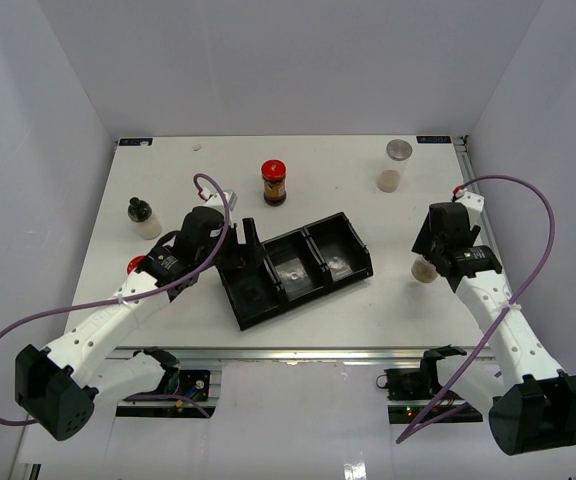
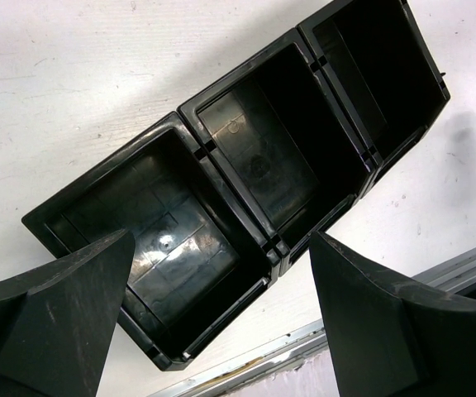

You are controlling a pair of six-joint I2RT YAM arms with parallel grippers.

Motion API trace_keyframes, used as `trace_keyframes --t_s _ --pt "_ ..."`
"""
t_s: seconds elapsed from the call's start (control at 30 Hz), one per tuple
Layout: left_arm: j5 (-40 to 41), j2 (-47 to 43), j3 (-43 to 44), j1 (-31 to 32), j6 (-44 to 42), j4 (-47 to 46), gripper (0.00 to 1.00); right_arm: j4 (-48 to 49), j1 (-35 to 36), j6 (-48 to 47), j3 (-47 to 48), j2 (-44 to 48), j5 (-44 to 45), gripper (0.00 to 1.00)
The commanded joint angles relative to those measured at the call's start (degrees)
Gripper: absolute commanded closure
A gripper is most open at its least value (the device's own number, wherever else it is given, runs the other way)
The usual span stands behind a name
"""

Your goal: Organize the condiment bottles

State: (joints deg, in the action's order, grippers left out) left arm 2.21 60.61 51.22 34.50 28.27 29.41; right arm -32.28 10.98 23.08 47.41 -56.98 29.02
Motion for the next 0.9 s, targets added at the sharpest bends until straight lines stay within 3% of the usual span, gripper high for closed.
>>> trace_keyframes --t_s 0.0,0.13,0.3,0.43,0.63,0.87 --pt "0.7 0.6 2.9 -0.3 0.6 -0.4 0.02 4.5 0.9 -7.4 6.8 -2.0 -6.2 0.92" --pt "0.7 2.6 4.3 -0.5 0.9 -0.5 0.02 7.9 4.4 -9.7 12.2 -5.4 -13.7 0.92" --pt "0.9 5.0 7.0 -2.5 2.0 0.4 0.03 11.3 16.5 -12.5 21.4 -12.1 -11.1 0.92" --pt "0.8 5.0 7.4 -5.4 3.1 0.5 0.03 13.1 20.6 -13.5 24.8 -16.9 -9.3 0.92" --pt "-2.1 2.8 8.0 -11.5 3.3 0.7 0.03 27.0 22.2 -15.6 17.7 -19.6 -13.5 0.92" --pt "-7.4 1.8 8.5 -16.2 2.4 0.4 0.03 35.1 22.4 -14.6 10.2 -19.4 -16.4 0.92"
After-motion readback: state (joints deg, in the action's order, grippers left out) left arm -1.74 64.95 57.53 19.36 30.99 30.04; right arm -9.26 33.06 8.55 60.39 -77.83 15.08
